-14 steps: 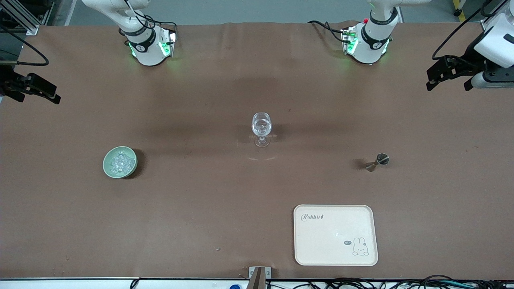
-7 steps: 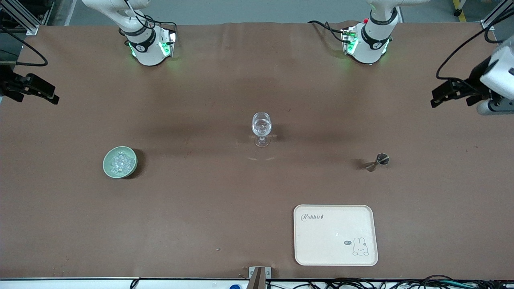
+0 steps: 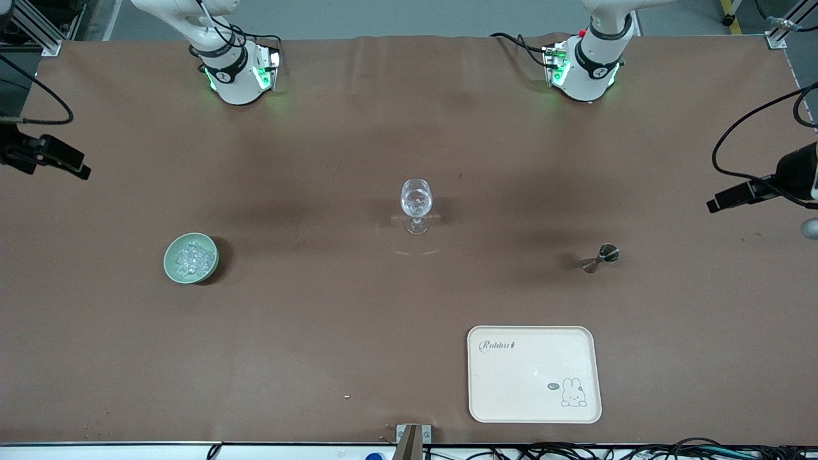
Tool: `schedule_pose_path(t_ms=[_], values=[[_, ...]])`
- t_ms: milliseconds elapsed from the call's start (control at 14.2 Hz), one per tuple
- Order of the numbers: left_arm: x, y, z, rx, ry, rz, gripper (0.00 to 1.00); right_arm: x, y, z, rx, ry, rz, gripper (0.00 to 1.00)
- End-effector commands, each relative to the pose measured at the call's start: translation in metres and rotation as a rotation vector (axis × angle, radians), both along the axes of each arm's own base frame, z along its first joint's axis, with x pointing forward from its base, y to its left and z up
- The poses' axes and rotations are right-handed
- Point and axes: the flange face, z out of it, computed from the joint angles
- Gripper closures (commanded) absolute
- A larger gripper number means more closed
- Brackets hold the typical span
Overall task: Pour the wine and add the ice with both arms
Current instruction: 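Move the right gripper over the ice while the left gripper nears the jigger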
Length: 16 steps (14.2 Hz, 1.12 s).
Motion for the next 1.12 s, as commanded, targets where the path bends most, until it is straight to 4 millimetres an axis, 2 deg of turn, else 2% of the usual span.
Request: schedule_pose_path(t_ms=[0, 211, 351, 421, 562, 702, 843, 1053], values=[[0.016, 0.015, -0.041, -0.071, 0.104, 0.315, 0.0, 0.001, -0.012, -0.041, -0.014, -0.018, -0.008, 0.01], [0.035, 0.018, -0.09, -0.076, 0.19, 0.567, 0.0, 0.013, -0.014, -0.086, -0.017, -0.039, -0.006, 0.01], [0.043, 0.021, -0.126, -0.113, 0.256, 0.68, 0.0, 0.025, -0.024, -0.114, -0.015, -0.022, -0.021, 0.02], [0.046, 0.033, -0.144, -0.151, 0.286, 0.725, 0.0, 0.032, -0.026, -0.127, -0.016, -0.022, -0.025, 0.02], [0.047, 0.057, -0.183, -0.246, 0.355, 0.808, 0.0, 0.042, -0.026, -0.153, -0.017, -0.013, -0.021, 0.02], [0.045, 0.072, -0.216, -0.321, 0.409, 0.872, 0.0, 0.053, -0.023, -0.179, -0.016, -0.013, -0.012, 0.02], [0.044, 0.075, -0.248, -0.387, 0.47, 0.918, 0.0, 0.062, -0.024, -0.202, -0.017, -0.019, -0.013, 0.02], [0.041, 0.082, -0.293, -0.459, 0.548, 0.978, 0.0, 0.067, -0.026, -0.224, -0.017, -0.016, -0.014, 0.03]])
